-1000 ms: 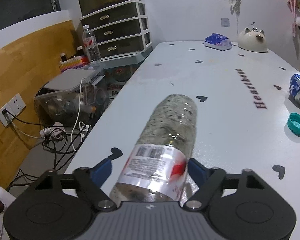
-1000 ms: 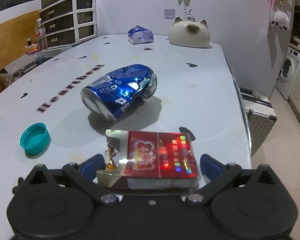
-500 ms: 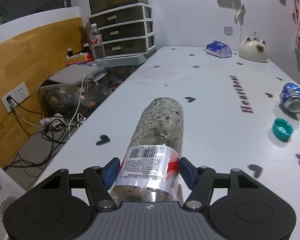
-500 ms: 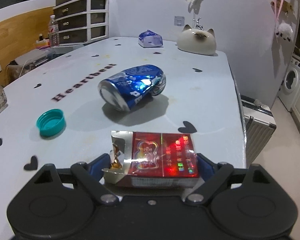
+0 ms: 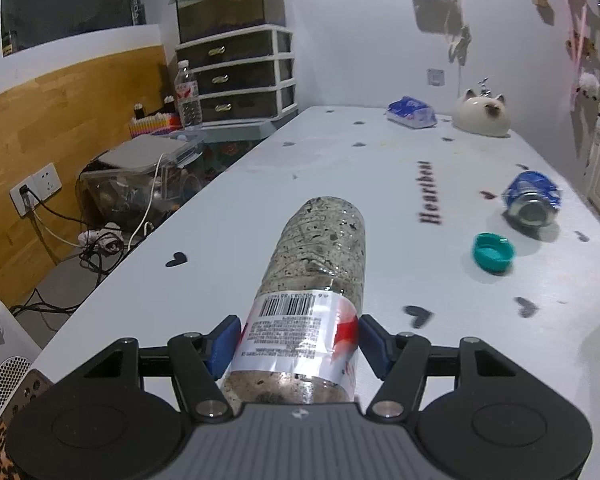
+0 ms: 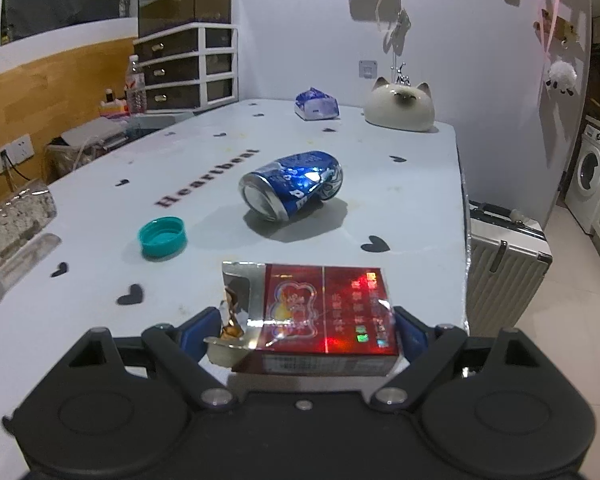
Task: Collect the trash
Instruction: 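Lift the bottle and red box and carry both tools over the bin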
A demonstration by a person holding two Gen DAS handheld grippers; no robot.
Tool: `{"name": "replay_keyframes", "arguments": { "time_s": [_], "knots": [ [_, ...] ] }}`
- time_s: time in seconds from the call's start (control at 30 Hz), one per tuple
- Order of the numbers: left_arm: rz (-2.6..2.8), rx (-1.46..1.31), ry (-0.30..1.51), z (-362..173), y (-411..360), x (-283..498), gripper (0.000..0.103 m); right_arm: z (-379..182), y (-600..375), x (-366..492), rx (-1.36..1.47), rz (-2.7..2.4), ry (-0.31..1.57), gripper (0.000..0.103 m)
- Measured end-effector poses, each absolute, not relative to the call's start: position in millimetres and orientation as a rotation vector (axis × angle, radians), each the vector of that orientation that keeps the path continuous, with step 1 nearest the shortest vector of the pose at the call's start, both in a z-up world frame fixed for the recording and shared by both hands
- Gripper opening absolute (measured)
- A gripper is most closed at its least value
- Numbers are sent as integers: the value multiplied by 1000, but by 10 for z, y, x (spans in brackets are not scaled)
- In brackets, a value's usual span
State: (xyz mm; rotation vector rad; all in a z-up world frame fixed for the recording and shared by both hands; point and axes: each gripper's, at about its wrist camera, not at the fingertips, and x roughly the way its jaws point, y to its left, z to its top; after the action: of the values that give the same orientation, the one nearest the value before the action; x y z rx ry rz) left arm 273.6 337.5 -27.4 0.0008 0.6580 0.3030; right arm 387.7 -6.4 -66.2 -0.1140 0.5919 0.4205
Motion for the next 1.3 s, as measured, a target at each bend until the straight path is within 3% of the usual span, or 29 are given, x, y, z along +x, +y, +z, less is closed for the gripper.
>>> {"name": "replay_keyframes", "arguments": {
  "time_s": [0.83,1.3],
  "knots": [
    [141,3,467,91,1666,1918,64,-151,-1093,2660,-33,450,395,91],
    [-59,14,412,74,436,1887,64,-158,-2119,2246,1,322,352,91]
  ]
}}
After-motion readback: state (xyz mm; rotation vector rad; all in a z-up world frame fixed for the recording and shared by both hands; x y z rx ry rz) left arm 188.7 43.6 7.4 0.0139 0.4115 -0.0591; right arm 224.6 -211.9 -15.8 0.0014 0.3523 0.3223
